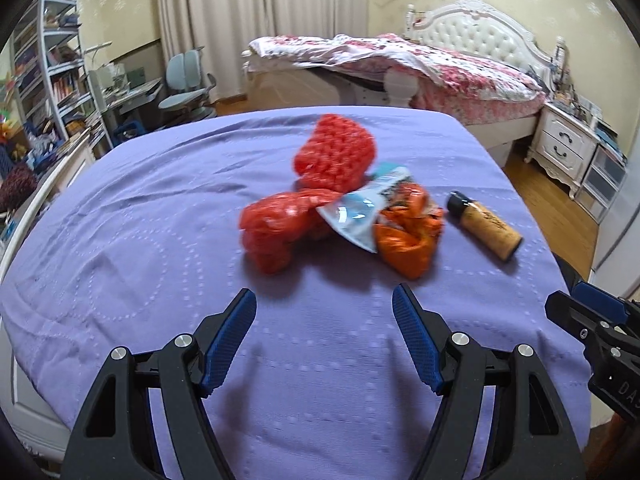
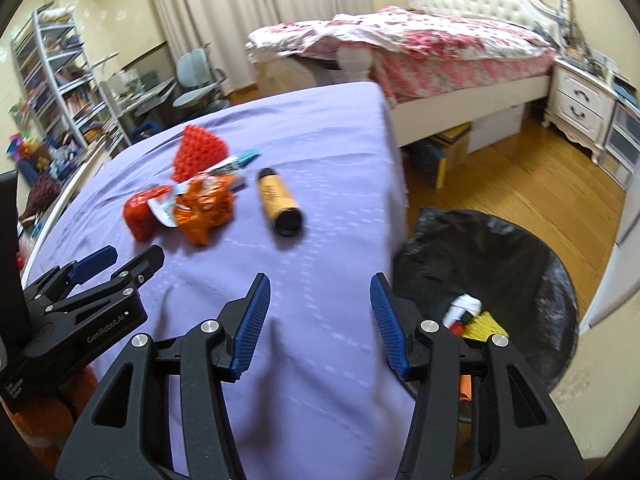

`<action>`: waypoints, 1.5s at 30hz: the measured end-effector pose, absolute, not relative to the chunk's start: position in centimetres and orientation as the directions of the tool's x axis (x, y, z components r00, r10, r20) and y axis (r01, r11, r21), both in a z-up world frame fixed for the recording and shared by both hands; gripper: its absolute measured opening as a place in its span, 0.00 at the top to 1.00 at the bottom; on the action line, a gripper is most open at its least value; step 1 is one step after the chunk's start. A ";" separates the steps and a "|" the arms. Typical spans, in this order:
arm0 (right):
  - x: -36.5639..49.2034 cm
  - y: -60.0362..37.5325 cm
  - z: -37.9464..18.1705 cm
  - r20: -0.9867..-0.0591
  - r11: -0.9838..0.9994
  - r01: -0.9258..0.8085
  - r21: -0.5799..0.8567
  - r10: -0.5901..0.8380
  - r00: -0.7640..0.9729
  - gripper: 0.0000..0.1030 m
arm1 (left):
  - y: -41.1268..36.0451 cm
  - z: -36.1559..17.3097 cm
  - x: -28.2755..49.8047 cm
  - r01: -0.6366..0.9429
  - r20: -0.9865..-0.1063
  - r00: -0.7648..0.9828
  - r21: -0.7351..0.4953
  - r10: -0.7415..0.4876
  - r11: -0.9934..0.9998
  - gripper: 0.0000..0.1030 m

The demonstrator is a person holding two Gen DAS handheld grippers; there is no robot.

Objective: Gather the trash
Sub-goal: 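Move both grippers back over the remaining trash on the bed, then grasp the red plastic bag with the left gripper while the right grasps the yellow bottle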

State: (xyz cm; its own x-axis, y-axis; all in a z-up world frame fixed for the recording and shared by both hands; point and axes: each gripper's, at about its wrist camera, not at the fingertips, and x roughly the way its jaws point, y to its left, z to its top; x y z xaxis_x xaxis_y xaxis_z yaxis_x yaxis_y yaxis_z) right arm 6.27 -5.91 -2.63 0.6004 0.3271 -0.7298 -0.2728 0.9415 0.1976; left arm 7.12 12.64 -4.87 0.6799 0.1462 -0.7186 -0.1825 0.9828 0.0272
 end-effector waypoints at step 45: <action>10.0 0.4 -3.5 -0.761 0.938 -0.322 0.131 0.303 0.573 0.77 | 17.5 -5.6 9.8 -0.127 -0.756 0.652 -0.033 0.059 0.991 0.64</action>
